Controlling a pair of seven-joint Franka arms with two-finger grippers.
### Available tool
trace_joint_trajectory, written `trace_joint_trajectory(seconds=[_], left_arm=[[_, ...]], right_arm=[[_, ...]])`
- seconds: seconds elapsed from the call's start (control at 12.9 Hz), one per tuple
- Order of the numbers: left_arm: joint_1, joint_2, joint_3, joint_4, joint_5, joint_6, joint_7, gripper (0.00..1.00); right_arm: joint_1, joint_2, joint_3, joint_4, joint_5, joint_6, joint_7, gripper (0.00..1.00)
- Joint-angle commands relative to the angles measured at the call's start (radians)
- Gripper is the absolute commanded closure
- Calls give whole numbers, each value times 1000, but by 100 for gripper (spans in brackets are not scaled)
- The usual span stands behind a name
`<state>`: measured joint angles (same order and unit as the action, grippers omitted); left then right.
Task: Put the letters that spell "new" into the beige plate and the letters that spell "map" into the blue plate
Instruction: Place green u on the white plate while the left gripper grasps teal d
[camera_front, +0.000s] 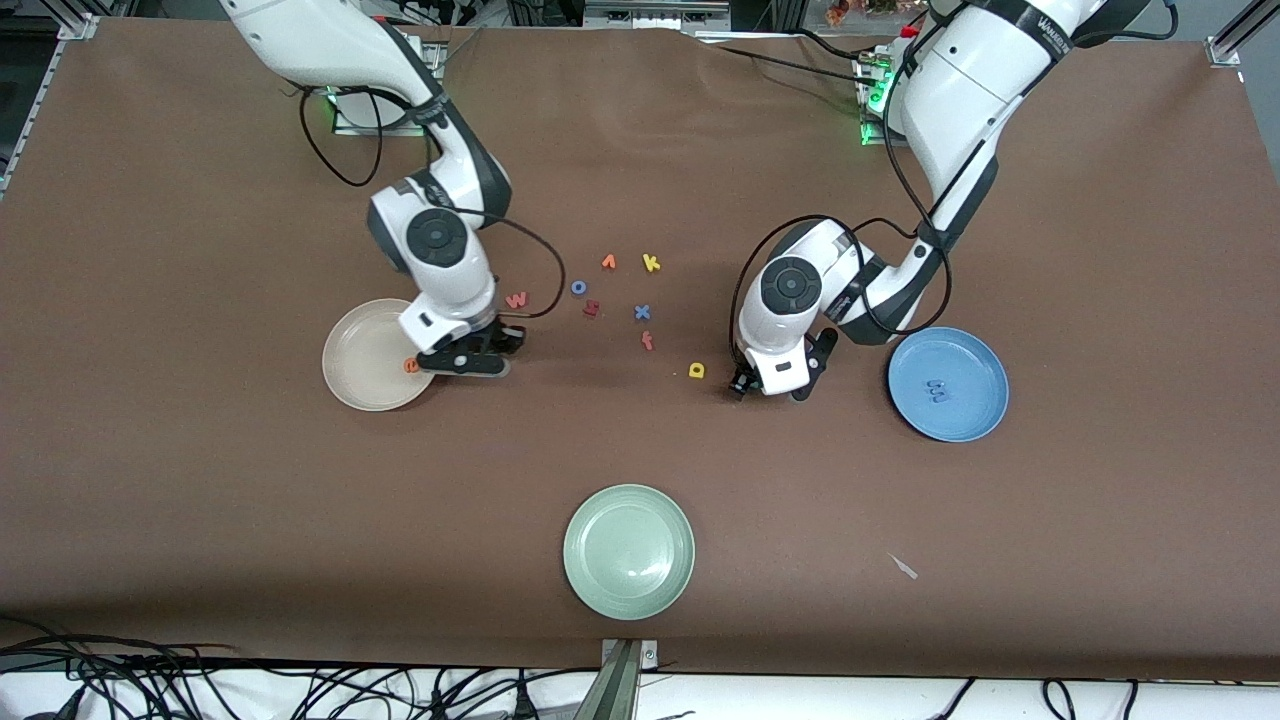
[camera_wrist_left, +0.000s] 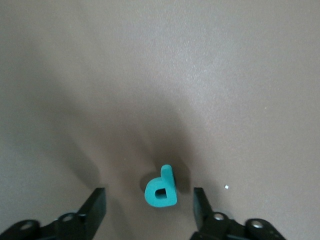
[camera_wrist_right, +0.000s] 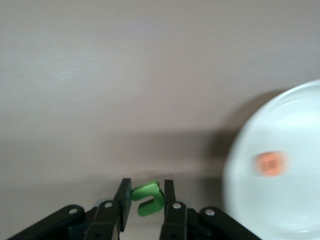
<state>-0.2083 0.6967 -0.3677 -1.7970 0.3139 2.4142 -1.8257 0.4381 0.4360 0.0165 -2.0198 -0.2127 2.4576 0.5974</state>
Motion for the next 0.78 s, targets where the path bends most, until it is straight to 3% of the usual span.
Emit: trace_joint_trajectory(seconds=[0.0, 0.31, 0.39, 0.47, 0.54, 0.7], left_arm=[[0, 20, -2, 27, 22, 2, -29, 29], [-2, 27, -2, 31, 24, 2, -61, 44], [-2, 29, -2, 31, 24, 3, -61, 48], [-2, 35, -2, 31, 25, 3, -61, 52], [0, 37, -2, 31, 24, 3, -61, 55], [-2, 41, -2, 39, 22, 3, -61, 62]], right_arm=[[-9, -88, -78, -55, 1, -58, -206, 92], [-12, -184, -150, -265, -2, 70, -269, 84], [-16, -197, -171, -316, -2, 122, -295, 72], [-22, -206, -193, -347, -2, 150, -327, 53], [-22, -212, -196, -359, -1, 156, -335, 43], [-22, -215, -196, -359, 6, 153, -320, 36]])
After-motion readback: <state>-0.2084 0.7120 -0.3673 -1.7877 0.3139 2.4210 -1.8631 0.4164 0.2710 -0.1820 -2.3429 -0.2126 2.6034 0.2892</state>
